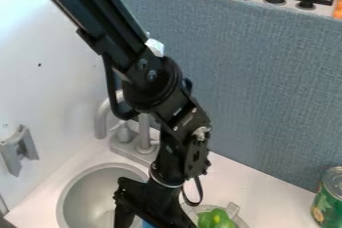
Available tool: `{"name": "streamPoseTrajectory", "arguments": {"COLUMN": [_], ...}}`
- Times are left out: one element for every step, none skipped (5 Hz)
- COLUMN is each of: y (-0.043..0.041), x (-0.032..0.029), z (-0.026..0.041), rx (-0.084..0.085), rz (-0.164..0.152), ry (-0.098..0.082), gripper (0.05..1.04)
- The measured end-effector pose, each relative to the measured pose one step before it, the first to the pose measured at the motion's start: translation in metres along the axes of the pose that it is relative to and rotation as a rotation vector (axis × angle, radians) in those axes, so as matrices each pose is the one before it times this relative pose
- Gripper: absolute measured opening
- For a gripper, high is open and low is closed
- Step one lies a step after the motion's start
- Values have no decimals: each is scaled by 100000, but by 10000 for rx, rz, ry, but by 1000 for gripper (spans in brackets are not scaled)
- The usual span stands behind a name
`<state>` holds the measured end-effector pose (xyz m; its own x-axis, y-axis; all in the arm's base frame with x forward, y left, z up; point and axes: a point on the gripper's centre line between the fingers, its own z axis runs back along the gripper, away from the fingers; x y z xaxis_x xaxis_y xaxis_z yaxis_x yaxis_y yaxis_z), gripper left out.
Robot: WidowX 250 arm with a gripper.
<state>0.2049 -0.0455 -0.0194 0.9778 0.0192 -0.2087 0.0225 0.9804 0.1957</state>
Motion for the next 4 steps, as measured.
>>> {"name": "streamPoseTrajectory", "arguments": {"y": [732, 711, 285, -63], "x": [167, 274, 195, 80], "z": [-1238, -1365, -1548, -785], "rx": [51, -121, -176, -26], "rz": [179, 172, -9, -109], "ry": [277, 242, 224, 174], "gripper": [1001, 1001, 1001, 1001]}}
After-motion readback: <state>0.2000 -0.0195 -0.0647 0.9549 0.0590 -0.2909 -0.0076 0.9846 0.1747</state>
